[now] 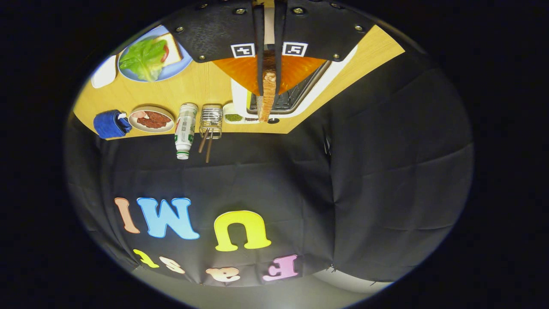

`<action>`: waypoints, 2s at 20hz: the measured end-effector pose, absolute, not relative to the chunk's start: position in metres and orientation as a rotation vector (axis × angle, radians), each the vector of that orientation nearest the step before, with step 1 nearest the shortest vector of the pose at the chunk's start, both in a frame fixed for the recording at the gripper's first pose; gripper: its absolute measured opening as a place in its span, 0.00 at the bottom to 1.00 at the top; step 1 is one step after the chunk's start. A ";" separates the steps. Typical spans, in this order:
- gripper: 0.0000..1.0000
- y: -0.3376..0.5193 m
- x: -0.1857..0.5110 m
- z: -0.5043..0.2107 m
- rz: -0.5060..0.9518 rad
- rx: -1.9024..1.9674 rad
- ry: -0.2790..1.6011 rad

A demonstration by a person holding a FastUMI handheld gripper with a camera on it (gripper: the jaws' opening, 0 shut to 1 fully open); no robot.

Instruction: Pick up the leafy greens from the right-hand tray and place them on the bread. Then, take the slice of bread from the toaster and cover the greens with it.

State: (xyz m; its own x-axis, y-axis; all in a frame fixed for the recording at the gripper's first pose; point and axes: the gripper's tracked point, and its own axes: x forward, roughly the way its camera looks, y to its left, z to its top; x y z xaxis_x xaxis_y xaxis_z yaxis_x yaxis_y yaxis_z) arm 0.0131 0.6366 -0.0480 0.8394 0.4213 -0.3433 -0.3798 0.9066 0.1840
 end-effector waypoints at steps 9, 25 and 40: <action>0.09 0.624 0.020 -0.016 0.437 0.207 0.345; 0.09 0.545 0.049 0.026 0.365 0.347 0.307; 0.09 0.379 0.069 -0.072 0.130 0.296 0.433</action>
State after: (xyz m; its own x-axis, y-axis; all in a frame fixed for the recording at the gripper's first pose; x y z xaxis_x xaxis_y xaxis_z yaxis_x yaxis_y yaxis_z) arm 0.0690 0.3787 -0.0718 0.9005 0.1859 -0.3932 -0.0608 0.9490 0.3094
